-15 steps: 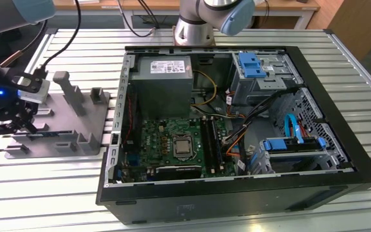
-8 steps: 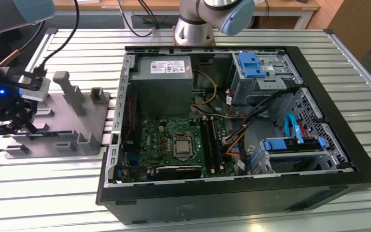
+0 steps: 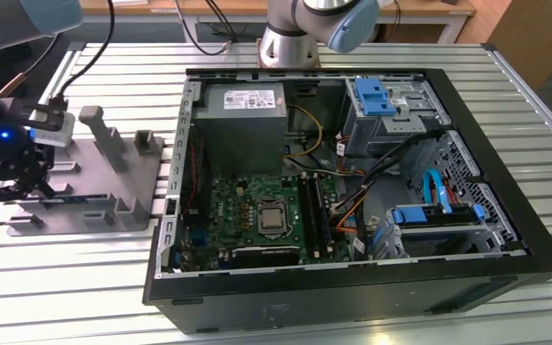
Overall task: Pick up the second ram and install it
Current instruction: 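Pick up the second ram and move it above second insertion slot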
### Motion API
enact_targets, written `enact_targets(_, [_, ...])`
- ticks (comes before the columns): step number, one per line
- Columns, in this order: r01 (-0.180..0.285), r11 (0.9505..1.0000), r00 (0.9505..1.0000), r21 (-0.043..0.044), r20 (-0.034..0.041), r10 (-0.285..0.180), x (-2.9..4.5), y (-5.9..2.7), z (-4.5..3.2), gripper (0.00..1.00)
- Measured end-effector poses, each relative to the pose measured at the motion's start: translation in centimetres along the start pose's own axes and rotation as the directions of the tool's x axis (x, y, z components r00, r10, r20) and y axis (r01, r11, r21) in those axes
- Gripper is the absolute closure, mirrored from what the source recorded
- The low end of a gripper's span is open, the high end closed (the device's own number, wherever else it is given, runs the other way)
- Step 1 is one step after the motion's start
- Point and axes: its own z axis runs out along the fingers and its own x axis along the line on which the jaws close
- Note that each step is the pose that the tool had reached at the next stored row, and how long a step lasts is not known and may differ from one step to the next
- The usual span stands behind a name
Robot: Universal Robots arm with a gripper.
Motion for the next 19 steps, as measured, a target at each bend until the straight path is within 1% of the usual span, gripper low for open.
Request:
enact_targets(4, [0.033, 0.9994, 0.9994, -0.0009, -0.0011, -0.033, 0.0, 0.0, 0.0, 0.9])
enact_targets(8, [0.067, 0.9978, 0.9978, -0.0018, -0.0023, -0.067, 0.0, 0.0, 0.0, 0.9])
enact_targets(14, [0.114, 0.9935, 0.9935, -0.0032, -0.0038, -0.114, 0.0, 0.0, 0.0, 0.9])
enact_targets(19, [0.151, 0.9885, 0.9885, -0.0043, -0.005, -0.151, 0.0, 0.0, 0.0, 0.9])
